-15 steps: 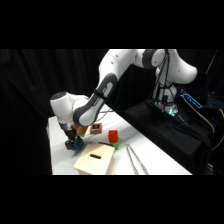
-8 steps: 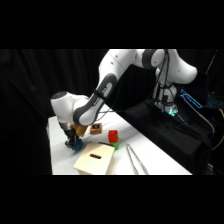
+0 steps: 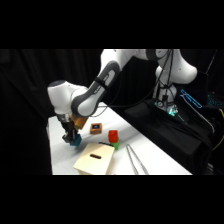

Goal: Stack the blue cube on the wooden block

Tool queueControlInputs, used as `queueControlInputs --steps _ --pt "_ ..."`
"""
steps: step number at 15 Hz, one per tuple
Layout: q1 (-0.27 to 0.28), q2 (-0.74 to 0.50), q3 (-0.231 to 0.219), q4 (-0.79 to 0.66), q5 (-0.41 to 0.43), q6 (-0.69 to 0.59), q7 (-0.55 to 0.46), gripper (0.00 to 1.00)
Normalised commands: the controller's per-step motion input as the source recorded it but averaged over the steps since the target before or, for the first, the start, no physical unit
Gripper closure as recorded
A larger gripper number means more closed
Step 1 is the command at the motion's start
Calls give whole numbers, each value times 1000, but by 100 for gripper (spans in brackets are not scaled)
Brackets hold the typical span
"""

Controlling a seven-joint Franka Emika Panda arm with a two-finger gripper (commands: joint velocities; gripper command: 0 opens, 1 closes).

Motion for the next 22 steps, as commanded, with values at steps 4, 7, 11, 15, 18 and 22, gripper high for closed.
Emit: queueControlInputs --steps 4,7,11,15,18,22 --pt "51 -547 -23 -449 -27 -150 -150 73" --pt "-8 -572 -18 -581 -47 -36 -200 73" --pt "-91 -523 -16 -615 -25 62 -237 73" --pt "-115 -458 -13 -564 2 124 -236 73" --pt "-82 -399 -11 -504 7 182 -193 73" --pt "-24 -241 9 -431 3 365 -142 73"
